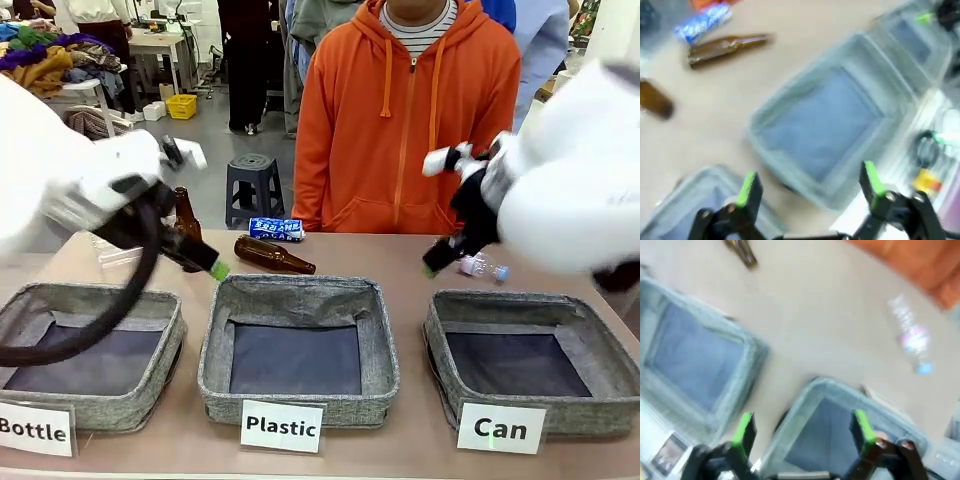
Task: Sort the can waste into the basket.
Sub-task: Pick up the can waste from the table and place it in the right Fabric basket.
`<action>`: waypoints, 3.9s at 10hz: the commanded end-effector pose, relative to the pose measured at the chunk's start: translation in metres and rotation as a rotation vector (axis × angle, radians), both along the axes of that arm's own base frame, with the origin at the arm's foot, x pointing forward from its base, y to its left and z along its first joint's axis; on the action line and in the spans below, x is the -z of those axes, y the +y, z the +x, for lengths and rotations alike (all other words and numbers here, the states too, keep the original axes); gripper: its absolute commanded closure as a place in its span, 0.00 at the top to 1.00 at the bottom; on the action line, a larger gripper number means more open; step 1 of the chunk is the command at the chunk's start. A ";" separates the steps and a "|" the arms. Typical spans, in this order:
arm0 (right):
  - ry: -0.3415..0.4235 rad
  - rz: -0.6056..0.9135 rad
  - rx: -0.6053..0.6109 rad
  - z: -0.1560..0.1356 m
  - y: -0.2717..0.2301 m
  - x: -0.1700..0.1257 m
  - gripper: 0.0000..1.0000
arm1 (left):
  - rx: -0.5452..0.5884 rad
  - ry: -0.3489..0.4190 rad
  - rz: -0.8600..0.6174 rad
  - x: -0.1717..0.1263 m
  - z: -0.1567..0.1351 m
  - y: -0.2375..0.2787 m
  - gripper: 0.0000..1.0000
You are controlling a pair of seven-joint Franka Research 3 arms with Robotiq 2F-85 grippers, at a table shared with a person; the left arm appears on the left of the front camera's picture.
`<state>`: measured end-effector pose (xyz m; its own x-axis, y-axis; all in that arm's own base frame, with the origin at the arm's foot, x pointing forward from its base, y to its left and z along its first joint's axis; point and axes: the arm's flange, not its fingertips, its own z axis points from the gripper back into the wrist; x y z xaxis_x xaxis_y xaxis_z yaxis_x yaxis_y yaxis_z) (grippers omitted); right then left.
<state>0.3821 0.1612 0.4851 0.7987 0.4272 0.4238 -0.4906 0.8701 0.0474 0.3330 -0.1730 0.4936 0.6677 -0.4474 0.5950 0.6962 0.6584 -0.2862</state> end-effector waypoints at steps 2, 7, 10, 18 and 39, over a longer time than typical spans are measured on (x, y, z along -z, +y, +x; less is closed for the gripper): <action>0.200 0.531 0.067 -0.025 -0.075 -0.082 1.00 | 0.243 0.315 -0.230 -0.038 -0.023 0.087 1.00; -0.020 1.062 0.576 -0.087 -0.281 -0.055 1.00 | -0.091 0.283 -0.846 -0.002 -0.003 0.276 1.00; -0.019 1.180 0.792 -0.112 -0.346 -0.010 1.00 | -0.341 0.336 -1.025 0.039 -0.009 0.290 1.00; 0.004 1.178 0.845 -0.112 -0.374 -0.018 1.00 | -0.313 0.355 -0.979 0.041 -0.002 0.324 1.00; 0.004 1.178 0.845 -0.112 -0.374 -0.018 1.00 | -0.068 -0.276 -0.385 0.060 0.292 0.387 1.00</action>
